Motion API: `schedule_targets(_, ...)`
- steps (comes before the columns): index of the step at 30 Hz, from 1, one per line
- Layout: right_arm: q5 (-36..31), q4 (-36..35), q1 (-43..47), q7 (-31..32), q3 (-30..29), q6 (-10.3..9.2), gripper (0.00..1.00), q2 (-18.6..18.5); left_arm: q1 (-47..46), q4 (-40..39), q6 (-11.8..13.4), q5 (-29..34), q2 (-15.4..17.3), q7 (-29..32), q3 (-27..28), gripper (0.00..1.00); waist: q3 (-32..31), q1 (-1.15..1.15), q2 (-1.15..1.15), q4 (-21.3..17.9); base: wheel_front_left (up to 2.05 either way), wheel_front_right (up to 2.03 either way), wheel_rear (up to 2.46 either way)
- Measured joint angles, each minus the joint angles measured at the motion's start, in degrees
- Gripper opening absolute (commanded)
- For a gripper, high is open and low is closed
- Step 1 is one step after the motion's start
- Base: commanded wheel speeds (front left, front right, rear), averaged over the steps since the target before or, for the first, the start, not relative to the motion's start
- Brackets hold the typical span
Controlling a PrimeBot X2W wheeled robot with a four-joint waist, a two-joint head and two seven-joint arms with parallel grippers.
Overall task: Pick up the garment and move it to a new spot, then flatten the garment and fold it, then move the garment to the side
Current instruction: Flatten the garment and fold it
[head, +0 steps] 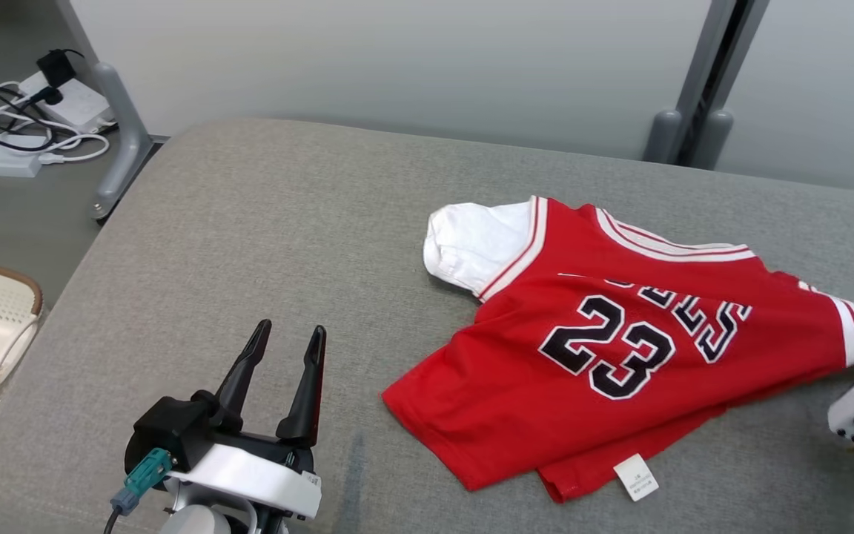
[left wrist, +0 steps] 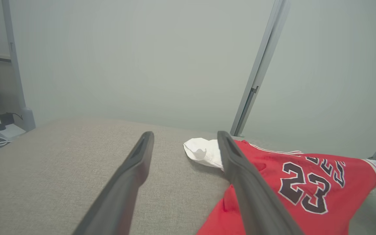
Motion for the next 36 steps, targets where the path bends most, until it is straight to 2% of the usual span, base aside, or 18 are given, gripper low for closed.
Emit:
schedule_targets(6, -4.8, 0.7, 3.1, 0.0, -8.1, 0.01, 0.02, 1.7, 0.0, 0.1, 0.0, 0.3, 0.0, 0.0, -0.4, 1.0, 0.0, 0.0, 0.0, -2.2, 0.0, 0.0, 0.0)
schedule_targets(7, -5.6, 1.4, 3.4, 0.0, -8.9, 0.01, 0.67, 2.0, 0.0, 0.2, 0.0, 0.3, 0.0, 0.0, -0.5, 1.0, -0.2, 0.0, 0.0, -2.5, 0.0, 0.0, 0.0)
schedule_targets(8, -6.8, 1.7, 3.5, 0.0, -9.5, 0.01, 1.0, 2.2, 0.0, 0.2, 0.0, 0.3, 0.0, 0.0, -0.5, 1.0, -0.4, 0.0, 0.0, -2.8, 0.0, 0.0, 0.0)
schedule_targets(11, -9.0, 1.8, 3.5, 0.0, -10.3, 0.01, 1.0, 2.7, 0.1, 0.3, 0.0, 0.3, 0.0, 0.0, -0.6, 1.0, -1.1, 0.0, 0.0, -3.5, 0.0, 0.0, 0.0)
schedule_targets(15, -9.9, -3.1, 3.1, 0.0, -8.7, 0.0, 1.0, 4.0, 0.3, 0.4, 0.0, 0.3, 0.0, 0.0, -0.7, 1.0, -2.2, 0.0, 0.0, -4.3, 0.0, 0.0, 0.0)
schedule_targets(20, -4.6, -14.0, 3.9, 0.0, 2.5, 0.01, 1.0, 5.9, 0.6, -0.2, 0.0, 0.4, 0.0, 0.0, -0.2, 1.0, -3.4, 0.0, 0.0, -4.9, 0.0, 0.0, 0.0)
schedule_targets(25, 0.5, -27.5, 10.2, 0.0, 14.3, 0.01, 1.0, 5.4, 0.7, -0.5, 0.0, 0.4, 0.0, 0.0, 0.3, 1.0, -3.7, 0.0, 0.0, -5.1, 0.0, 0.0, 0.0)
schedule_targets(30, 3.4, -37.4, 16.1, 0.0, 17.1, 0.01, 1.0, 5.7, 1.5, -0.5, 0.0, 0.8, 0.0, 0.0, 0.3, 1.0, -3.6, 0.0, 0.0, -5.1, 0.0, 0.0, 0.0)
schedule_targets(36, 4.2, -41.6, 20.6, 0.0, 17.7, 0.0, 1.0, 6.8, 2.6, 0.1, 0.0, 2.7, 0.0, 0.0, -0.7, 1.0, -2.9, 0.0, 0.0, -4.8, 0.0, 0.0, 0.0)
